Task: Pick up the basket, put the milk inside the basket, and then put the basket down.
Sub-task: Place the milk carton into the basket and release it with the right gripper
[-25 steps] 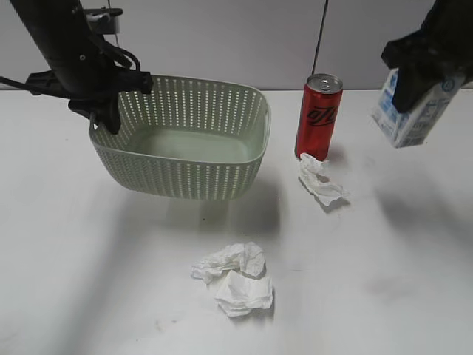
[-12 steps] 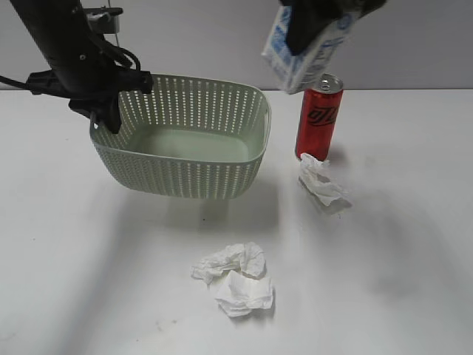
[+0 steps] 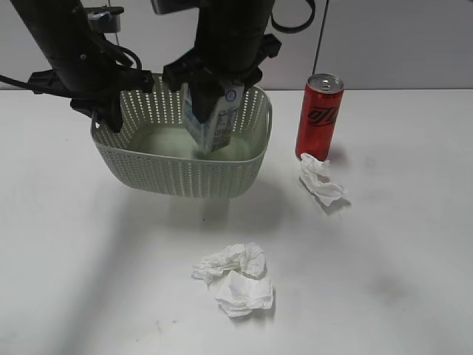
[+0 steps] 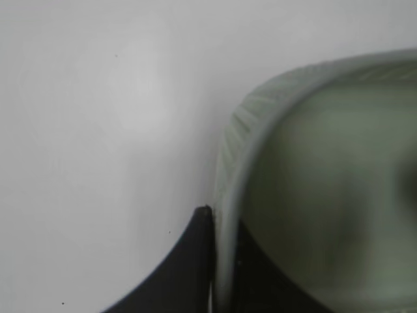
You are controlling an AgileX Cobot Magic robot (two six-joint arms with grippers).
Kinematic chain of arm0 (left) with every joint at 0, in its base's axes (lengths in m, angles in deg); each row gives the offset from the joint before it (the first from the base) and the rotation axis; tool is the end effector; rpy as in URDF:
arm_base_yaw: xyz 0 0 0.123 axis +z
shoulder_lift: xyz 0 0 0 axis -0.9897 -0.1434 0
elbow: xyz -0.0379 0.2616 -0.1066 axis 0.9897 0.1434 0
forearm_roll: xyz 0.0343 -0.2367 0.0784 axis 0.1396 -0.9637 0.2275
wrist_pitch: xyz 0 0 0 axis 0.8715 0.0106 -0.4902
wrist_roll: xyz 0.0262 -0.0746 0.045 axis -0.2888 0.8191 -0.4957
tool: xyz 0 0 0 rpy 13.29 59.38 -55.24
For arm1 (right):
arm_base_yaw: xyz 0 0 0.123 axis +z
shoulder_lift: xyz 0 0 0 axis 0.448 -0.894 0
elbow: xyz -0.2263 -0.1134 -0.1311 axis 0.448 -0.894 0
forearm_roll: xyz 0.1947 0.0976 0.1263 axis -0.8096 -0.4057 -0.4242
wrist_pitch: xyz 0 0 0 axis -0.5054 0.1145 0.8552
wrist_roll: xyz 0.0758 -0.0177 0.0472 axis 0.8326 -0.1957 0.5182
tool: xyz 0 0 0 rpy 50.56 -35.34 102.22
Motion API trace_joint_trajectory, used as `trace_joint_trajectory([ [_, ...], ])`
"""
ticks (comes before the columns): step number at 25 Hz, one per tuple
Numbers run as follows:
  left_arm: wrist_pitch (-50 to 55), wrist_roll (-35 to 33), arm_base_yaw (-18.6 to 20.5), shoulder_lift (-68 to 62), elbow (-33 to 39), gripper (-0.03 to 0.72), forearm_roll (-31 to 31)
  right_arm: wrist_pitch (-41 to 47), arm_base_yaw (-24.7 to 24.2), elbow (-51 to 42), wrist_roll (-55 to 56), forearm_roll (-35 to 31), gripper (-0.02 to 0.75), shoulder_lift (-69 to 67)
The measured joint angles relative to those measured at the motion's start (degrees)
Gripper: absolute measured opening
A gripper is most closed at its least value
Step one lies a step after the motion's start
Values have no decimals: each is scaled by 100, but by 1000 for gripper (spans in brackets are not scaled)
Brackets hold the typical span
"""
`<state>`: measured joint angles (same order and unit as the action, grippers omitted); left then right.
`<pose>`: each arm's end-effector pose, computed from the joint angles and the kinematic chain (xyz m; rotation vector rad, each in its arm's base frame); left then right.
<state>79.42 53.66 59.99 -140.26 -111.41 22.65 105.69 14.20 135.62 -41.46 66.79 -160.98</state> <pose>0.3724 -0.1599 0.2397 0.1844 2.9172 -0.2782 0.3576 0.3169 0.2647 -0.9524 2.6714 0.2662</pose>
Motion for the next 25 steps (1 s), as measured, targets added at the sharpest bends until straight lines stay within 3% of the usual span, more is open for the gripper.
trace_joint_trajectory([
  [14,-99,-13,0,0,0,0,-4,0,-7,11,29,156,322,-422],
  [16,-99,-13,0,0,0,0,-10,0,-7,11,29,149,382,-422],
  [19,-60,-40,0,-45,5,0,86,-10,-7,67,107,77,554,-422],
  [21,-47,-52,0,-64,11,0,105,-10,-7,121,172,48,630,-422],
  [25,-47,-58,0,-70,11,0,94,-11,-7,290,297,26,665,-333],
])
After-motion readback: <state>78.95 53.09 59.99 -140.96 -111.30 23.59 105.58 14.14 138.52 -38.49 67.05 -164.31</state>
